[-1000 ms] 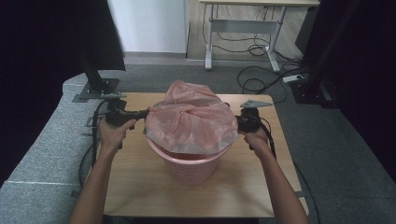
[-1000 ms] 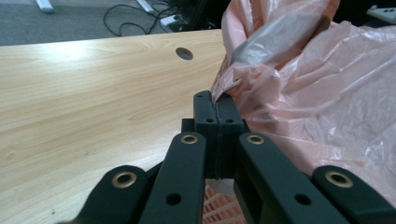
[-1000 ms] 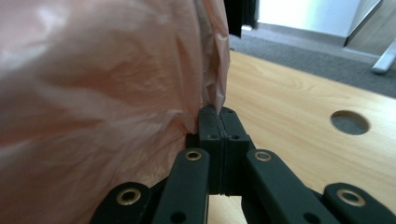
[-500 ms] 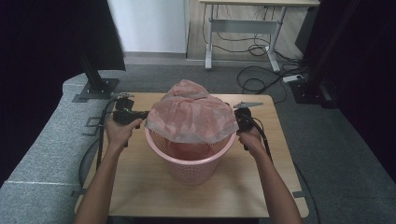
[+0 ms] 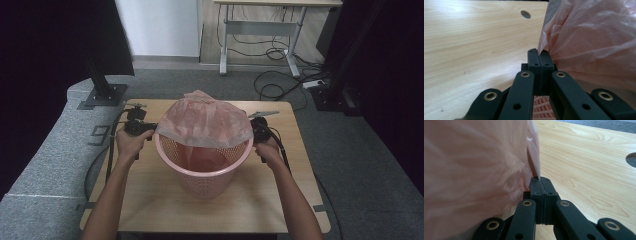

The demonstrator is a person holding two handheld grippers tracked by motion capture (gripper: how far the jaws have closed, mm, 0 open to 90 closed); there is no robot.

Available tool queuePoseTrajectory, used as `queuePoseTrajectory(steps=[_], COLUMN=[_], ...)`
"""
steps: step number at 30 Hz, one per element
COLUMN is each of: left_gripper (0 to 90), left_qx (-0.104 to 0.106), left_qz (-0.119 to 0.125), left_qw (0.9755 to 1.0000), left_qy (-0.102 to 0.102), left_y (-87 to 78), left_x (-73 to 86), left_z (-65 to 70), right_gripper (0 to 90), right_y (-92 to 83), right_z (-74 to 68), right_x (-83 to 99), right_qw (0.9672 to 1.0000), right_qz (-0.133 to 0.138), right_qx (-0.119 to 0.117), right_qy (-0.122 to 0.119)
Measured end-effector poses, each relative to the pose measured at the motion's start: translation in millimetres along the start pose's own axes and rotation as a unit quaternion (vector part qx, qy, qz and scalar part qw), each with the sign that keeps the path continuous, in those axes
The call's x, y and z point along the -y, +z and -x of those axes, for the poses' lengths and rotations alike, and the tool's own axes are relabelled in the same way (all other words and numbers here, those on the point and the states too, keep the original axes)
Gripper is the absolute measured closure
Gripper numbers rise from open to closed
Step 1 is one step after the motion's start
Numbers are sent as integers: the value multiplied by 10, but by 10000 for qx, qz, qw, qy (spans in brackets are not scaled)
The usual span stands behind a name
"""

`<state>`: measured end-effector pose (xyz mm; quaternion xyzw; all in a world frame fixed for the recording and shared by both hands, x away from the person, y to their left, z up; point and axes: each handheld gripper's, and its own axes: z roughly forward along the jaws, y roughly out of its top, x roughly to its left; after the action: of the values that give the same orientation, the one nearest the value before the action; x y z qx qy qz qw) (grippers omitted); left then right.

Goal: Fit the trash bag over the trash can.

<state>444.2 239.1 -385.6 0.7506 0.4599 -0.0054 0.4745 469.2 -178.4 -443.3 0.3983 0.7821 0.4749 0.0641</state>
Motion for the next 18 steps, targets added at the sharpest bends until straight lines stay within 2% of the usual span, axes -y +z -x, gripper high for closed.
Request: queuePoseTrajectory(steps=[1,2,3,4,5,7,9,11,14,18], left_gripper=[899,899,899,899,898,898,898,897,897,896], left_qx=[-1,-20,-26,-17,6,26,34,60,70,116], left_qz=[2,-1,28,73,143,217,307,372,417,444], left_qw=[10000,10000,10000,10000,9999,9997,9994,9992,9988,9984], left_qy=[22,62,74,63,62,101,134,151,234,335], left_y=[-7,-20,-40,-67,-96,-165,-235,-296,-361,-421], left_x=[11,22,32,43,55,74,88,101,123,137], left_z=[13,24,30,33,31,26,23,25,63,131], right_gripper=[872,811,708,641,595,506,454,403,381,352], right_y=[-25,-53,-85,-137,-209,-412,-635,-850,-1119,-1315], right_z=[12,21,29,38,55,75,70,43,-63,-348], right_x=[13,25,36,40,35,0,-42,-89,-139,-191], right_qw=[10000,10000,9998,9992,9984,9950,9912,9879,9871,9880], right_qz=[20,32,64,184,384,804,1143,1345,1483,1426], right_qx=[-3,41,164,349,413,594,659,773,601,378], right_qy=[6,-6,-37,-69,-17,61,39,29,-58,-455])
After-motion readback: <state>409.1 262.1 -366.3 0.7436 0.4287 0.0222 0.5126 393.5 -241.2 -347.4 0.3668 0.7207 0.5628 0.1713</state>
